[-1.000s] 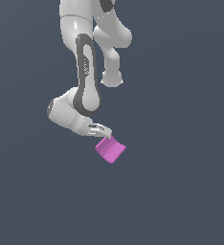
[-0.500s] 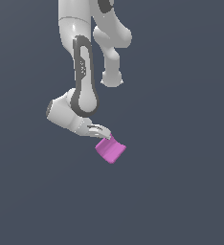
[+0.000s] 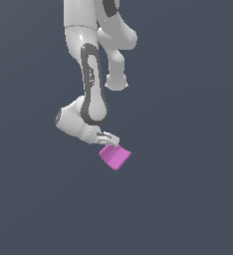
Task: Pick up the object and move it to a goal position.
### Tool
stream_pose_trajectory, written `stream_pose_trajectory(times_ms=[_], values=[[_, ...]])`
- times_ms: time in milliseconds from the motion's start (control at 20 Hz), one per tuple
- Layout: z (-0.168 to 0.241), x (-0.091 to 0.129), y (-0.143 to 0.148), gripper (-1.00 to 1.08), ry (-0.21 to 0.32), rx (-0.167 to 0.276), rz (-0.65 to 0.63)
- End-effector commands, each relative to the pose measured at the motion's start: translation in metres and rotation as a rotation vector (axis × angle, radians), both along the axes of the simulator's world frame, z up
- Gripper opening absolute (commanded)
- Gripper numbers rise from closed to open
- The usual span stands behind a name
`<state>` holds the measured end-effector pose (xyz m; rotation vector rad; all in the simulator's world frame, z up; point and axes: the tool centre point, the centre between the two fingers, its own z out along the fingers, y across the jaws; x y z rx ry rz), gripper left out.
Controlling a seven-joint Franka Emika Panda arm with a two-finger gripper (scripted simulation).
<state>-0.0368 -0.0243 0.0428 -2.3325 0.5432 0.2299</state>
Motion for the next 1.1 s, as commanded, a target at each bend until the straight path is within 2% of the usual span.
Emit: stream_pose_trajectory(times_ms=[0, 600, 1050], values=[[-0.001, 0.000, 0.000, -1.00, -0.001, 0.000, -0.001], [0.002, -0.001, 0.001, -1.00, -0.001, 0.000, -0.001], [0.031, -0.009, 0.010, -1.00, 0.000, -0.001, -0.001]])
